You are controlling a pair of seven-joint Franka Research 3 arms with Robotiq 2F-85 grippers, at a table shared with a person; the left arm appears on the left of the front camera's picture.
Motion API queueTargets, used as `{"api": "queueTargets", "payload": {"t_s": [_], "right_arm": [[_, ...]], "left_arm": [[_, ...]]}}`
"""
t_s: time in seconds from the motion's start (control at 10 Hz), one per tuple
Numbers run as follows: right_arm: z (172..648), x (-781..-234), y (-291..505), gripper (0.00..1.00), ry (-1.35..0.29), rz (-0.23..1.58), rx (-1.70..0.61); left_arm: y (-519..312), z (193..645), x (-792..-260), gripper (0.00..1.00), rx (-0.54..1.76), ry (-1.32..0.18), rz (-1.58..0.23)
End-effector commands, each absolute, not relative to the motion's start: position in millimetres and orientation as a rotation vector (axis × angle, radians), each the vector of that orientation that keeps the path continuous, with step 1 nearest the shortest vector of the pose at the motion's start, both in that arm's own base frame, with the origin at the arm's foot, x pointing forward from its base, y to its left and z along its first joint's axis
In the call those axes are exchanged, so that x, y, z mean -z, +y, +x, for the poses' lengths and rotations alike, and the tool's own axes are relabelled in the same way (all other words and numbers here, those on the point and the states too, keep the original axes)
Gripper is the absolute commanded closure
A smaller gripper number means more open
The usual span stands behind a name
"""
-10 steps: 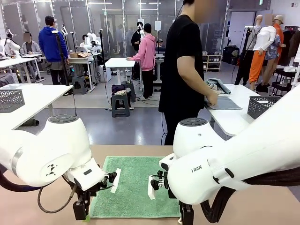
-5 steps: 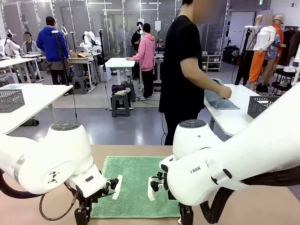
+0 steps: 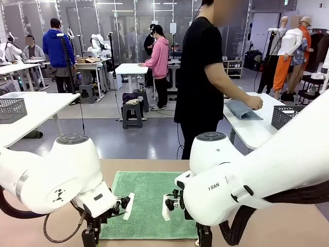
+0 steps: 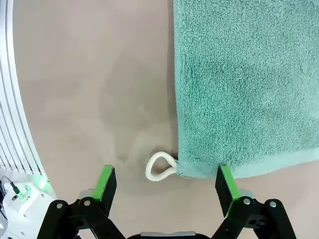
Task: Fold the towels and place them in the basket.
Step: When a person lays out a Towel with hook on the table, fold it in half twice.
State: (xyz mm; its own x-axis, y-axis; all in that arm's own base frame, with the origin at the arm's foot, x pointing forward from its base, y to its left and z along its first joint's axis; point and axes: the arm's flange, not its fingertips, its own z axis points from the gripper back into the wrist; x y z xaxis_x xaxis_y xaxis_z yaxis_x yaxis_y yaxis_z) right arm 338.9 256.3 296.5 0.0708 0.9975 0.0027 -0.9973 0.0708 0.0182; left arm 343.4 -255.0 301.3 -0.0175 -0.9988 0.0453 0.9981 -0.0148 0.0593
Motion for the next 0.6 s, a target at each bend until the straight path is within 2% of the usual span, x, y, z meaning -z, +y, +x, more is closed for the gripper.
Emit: {"api": "queueTargets", "payload": {"t_s": [0.0, 0.4, 0.5], "right_arm": [[343.0, -291.1, 257.6, 0.00, -0.005, 0.017, -1.484], [344.0, -289.0, 256.4, 0.00, -0.006, 0.019, -1.479], [344.1, -289.1, 256.1, 0.00, -0.005, 0.021, -1.480]], "left_arm": [[-245.8, 332.6, -294.1, 0.00, 1.577, -0.100, -0.001], [-246.5, 335.7, -291.1, 0.00, 1.582, -0.101, 0.002], [-246.9, 335.9, -291.5, 0.16, 1.585, -0.094, 0.024]]}}
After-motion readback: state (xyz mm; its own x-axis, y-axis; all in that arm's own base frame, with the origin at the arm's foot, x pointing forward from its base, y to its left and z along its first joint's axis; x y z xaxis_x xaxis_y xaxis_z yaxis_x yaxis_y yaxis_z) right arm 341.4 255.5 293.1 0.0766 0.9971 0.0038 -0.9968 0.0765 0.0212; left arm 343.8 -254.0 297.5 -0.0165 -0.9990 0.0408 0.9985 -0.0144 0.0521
